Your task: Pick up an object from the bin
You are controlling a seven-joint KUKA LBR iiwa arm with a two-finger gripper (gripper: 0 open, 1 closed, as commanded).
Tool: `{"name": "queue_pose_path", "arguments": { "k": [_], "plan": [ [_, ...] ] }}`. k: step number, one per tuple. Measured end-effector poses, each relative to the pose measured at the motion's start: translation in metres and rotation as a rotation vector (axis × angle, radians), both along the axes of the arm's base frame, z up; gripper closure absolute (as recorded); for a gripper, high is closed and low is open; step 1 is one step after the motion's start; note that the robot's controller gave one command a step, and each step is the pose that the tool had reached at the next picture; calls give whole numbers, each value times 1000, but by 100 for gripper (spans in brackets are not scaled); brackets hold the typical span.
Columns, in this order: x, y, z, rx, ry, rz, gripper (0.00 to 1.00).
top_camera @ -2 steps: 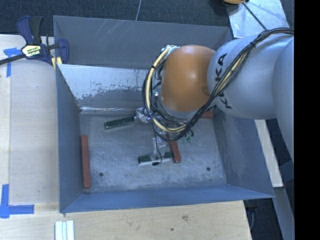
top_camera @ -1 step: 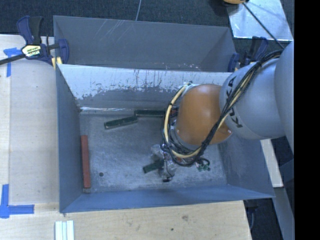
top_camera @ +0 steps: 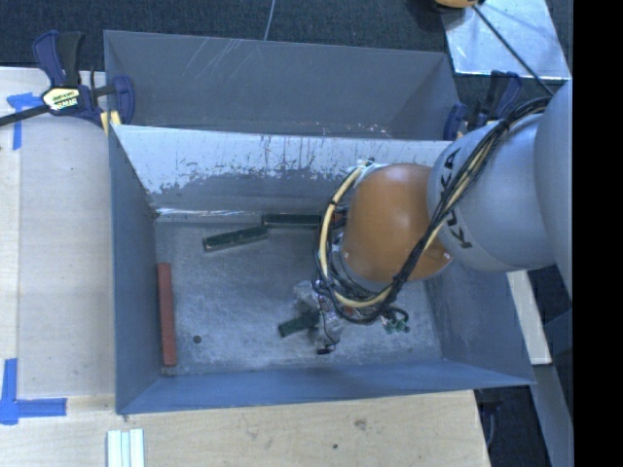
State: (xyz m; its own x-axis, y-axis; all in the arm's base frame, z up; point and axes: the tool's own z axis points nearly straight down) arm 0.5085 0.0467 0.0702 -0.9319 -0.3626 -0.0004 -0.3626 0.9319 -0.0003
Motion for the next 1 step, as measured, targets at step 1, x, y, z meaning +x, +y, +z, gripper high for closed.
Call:
{"name": "queue_pose_path", "arguments": {
  "k": [1],
  "plan": [
    [-18, -23, 133, 0, -3, -60, 100]
  ]
}}
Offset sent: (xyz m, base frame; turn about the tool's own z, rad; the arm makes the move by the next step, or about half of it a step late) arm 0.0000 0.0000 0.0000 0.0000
